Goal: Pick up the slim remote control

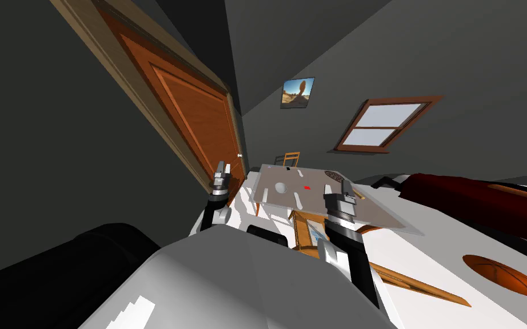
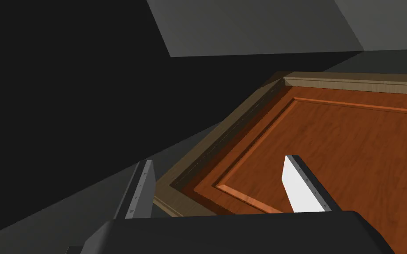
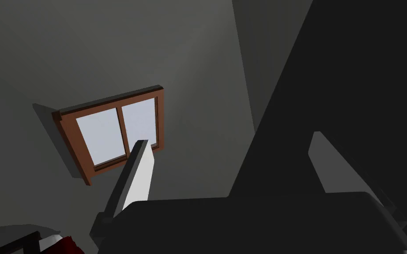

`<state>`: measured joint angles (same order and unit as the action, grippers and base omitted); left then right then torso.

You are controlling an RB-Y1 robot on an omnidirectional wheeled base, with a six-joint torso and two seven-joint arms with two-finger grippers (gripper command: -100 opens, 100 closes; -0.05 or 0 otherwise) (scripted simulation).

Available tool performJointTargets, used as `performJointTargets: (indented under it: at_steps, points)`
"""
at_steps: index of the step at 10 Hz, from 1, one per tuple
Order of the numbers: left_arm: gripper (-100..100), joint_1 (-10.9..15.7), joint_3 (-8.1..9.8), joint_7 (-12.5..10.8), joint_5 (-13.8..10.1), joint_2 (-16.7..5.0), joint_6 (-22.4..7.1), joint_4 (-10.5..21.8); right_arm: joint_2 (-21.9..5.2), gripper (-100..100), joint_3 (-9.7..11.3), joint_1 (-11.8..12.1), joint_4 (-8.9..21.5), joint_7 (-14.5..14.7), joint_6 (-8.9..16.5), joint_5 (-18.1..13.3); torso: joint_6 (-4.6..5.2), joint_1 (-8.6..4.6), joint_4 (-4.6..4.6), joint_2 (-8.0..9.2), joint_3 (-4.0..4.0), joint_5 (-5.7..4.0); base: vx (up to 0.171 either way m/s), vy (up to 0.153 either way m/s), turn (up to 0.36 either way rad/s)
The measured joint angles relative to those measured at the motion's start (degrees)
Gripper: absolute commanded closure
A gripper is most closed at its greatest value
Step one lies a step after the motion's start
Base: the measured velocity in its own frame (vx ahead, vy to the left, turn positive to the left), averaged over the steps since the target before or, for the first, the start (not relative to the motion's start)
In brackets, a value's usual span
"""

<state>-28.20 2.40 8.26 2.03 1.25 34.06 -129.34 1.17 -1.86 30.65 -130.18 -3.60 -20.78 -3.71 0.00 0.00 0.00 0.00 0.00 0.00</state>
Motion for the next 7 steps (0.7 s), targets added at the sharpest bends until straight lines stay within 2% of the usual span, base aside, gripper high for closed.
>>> performJointTargets:
  at_steps: [4, 6, 7]
  points:
    - [-100, 1.6, 0.33, 0.3, -0.6, -5.2, -2.8, 1.9, 0.0, 0, 0.0, 0.0, 0.0, 0.0, 0.0, 0.0, 0.02, -0.05, 0.00, 0.01, 0.00, -0.01, -0.003, -0.019, -0.136]
    - [-100, 2.0, 0.74, 0.4, -1.4, -8.4, -5.6, 2.9, 0.0, 0, 0.0, 0.0, 0.0, 0.0, 0.0, 0.0, 0.03, -0.07, 0.00, -0.01, -0.01, -0.02, 0.004, -0.026, -0.228]
    - [-100, 2.6, 1.04, 0.6, -1.8, -10.0, -6.9, 4.1, 0.0, 0, 0.0, 0.0, 0.0, 0.0, 0.0, 0.0, 0.02, -0.08, -0.01, -0.02, -0.01, -0.02, 0.003, -0.017, -0.051]
